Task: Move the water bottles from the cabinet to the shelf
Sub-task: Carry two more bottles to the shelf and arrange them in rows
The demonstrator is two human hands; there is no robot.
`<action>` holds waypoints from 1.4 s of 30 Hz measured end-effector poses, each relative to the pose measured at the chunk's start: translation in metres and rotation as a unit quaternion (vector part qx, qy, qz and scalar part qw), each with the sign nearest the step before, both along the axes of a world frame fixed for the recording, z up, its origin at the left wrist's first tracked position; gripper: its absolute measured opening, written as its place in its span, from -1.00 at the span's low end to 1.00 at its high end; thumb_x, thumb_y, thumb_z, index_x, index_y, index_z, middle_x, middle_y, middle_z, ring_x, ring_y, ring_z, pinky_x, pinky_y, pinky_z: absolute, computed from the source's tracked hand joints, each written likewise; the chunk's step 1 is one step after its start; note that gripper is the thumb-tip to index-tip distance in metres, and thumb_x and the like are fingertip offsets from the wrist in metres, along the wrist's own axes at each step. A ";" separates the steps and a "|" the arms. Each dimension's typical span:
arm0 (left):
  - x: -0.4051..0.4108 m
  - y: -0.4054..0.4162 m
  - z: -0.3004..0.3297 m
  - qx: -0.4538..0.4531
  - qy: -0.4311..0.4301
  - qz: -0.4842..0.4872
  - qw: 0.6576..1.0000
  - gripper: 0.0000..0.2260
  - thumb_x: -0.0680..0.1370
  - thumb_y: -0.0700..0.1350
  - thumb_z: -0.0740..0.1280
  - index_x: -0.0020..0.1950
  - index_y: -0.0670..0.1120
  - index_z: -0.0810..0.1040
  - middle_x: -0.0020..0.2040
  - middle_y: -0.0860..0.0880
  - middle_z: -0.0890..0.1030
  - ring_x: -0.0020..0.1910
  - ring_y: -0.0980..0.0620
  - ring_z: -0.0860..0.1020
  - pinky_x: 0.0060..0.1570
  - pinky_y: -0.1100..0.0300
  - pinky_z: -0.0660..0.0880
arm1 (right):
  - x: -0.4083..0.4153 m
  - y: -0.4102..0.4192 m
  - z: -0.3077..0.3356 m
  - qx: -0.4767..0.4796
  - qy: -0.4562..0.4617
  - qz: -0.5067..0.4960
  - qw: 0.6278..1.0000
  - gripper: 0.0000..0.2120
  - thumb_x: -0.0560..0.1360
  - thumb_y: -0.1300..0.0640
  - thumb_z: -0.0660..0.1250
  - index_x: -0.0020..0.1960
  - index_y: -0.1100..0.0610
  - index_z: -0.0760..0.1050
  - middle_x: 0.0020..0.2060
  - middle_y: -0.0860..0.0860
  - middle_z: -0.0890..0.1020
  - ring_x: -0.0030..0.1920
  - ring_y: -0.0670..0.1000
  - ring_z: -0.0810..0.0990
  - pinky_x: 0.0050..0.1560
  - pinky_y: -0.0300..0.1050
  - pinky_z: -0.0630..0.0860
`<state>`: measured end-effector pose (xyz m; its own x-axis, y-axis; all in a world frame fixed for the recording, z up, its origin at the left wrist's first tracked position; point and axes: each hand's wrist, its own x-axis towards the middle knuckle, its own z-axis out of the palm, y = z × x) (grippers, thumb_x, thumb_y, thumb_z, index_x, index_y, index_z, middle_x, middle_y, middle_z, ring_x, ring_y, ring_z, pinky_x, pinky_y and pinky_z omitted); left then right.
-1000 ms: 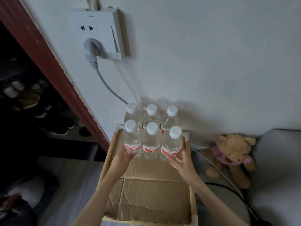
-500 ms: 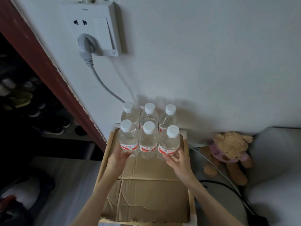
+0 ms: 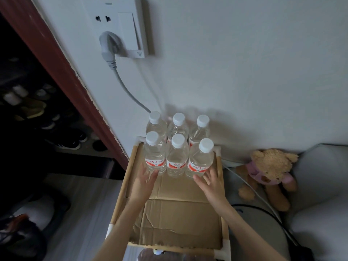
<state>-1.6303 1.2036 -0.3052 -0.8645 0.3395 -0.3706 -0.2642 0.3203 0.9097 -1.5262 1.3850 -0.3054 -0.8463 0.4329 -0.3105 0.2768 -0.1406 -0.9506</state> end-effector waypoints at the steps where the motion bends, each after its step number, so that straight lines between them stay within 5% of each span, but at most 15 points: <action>1: 0.007 0.001 0.003 -0.010 -0.043 0.043 0.998 -0.51 0.52 0.06 0.28 0.40 -0.06 0.28 0.38 -0.09 0.40 0.34 -0.03 0.39 0.34 -0.03 0.33 | 0.003 0.000 -0.002 -0.049 -0.011 -0.014 0.999 -0.47 0.47 0.12 0.35 0.34 -0.18 0.24 0.34 -0.15 0.37 0.34 -0.11 0.35 0.37 -0.06 0.29; 3: 0.020 0.006 0.007 0.087 -0.171 0.109 0.975 -0.49 0.55 0.07 0.20 0.41 -0.16 0.24 0.38 -0.22 0.36 0.32 -0.16 0.40 0.32 -0.07 0.34 | 0.007 0.000 -0.006 -0.188 -0.016 -0.074 0.979 -0.55 0.52 0.16 0.27 0.37 -0.04 0.28 0.33 -0.07 0.40 0.36 -0.02 0.36 0.38 0.04 0.29; 6: 0.023 0.013 0.017 0.317 -0.364 0.172 0.859 -0.31 0.56 0.17 0.11 0.47 -0.26 -0.03 0.42 -0.33 0.23 0.35 -0.28 0.33 0.30 -0.10 0.33 | 0.005 0.005 -0.001 -0.383 -0.017 -0.171 0.908 -0.61 0.56 0.14 0.21 0.37 0.14 0.31 0.31 0.09 0.43 0.33 0.08 0.39 0.36 0.02 0.31; 10: 0.011 0.017 0.028 0.406 -0.418 0.210 0.785 -0.26 0.55 0.18 0.10 0.46 -0.34 -0.04 0.42 -0.40 0.18 0.39 -0.31 0.26 0.26 -0.14 0.30 | -0.002 0.010 0.007 -0.427 -0.004 -0.171 0.888 -0.62 0.55 0.15 0.23 0.36 0.15 0.36 0.29 0.09 0.47 0.30 0.06 0.44 0.40 0.00 0.28; 19: 0.007 0.020 0.034 0.395 -0.409 0.215 0.794 -0.27 0.56 0.17 0.10 0.44 -0.38 -0.04 0.44 -0.37 0.15 0.42 -0.27 0.22 0.38 -0.07 0.20 | -0.006 0.004 0.015 -0.435 -0.012 -0.181 0.882 -0.77 0.56 0.14 0.22 0.20 0.10 0.47 0.16 0.05 0.55 0.23 0.02 0.48 0.41 -0.01 0.26; 23: 0.008 0.019 0.036 0.383 -0.397 0.212 0.807 -0.26 0.55 0.17 0.10 0.44 -0.37 -0.03 0.45 -0.36 0.16 0.42 -0.24 0.23 0.36 -0.06 0.23 | -0.006 0.000 0.014 -0.435 -0.003 -0.180 0.882 -0.67 0.55 0.11 0.24 0.31 0.10 0.41 0.23 0.06 0.53 0.25 0.02 0.48 0.41 -0.01 0.26; 27: 0.009 0.014 0.039 0.330 -0.390 0.182 0.840 -0.24 0.52 0.19 0.16 0.45 -0.34 0.01 0.43 -0.31 0.23 0.39 -0.19 0.30 0.31 -0.06 0.32 | -0.007 -0.005 0.018 -0.435 0.004 -0.193 0.879 -0.70 0.55 0.09 0.23 0.27 0.10 0.41 0.21 0.06 0.52 0.27 0.04 0.45 0.43 0.00 0.23; 31: 0.005 0.002 0.039 0.294 -0.360 0.182 0.866 -0.21 0.52 0.20 0.15 0.46 -0.33 -0.08 0.48 -0.31 0.11 0.45 -0.18 0.20 0.34 -0.05 0.29 | -0.004 -0.003 0.021 -0.459 0.001 -0.216 0.862 -0.69 0.53 0.09 0.25 0.23 0.19 0.42 0.10 0.12 0.53 0.19 0.08 0.49 0.40 0.02 0.29; 36: 0.003 0.002 0.050 0.282 -0.300 0.146 0.900 -0.46 0.59 0.10 0.04 0.50 -0.09 0.00 0.50 -0.25 0.07 0.48 -0.15 0.12 0.45 -0.04 0.12 | -0.005 -0.005 0.018 -0.463 0.021 -0.190 0.866 -0.68 0.55 0.09 0.23 0.26 0.19 0.42 0.26 0.17 0.50 0.30 0.12 0.44 0.37 0.04 0.32; 42: -0.003 0.002 0.053 0.283 -0.299 0.138 0.901 -0.61 0.60 0.00 0.12 0.41 -0.04 0.24 0.46 -0.20 0.24 0.46 -0.11 0.20 0.43 0.05 0.15 | -0.010 -0.008 0.025 -0.481 0.022 -0.208 0.851 -0.74 0.55 0.10 0.20 0.20 0.17 0.43 0.11 0.17 0.54 0.08 0.12 0.54 0.40 0.01 0.27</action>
<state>-1.6336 1.2059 -0.2519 -0.6481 0.4227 -0.6335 -0.7598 -0.3027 0.5754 -1.5364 1.3765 -0.2809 -0.7014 0.2607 -0.6634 -0.0196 -0.9374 -0.3477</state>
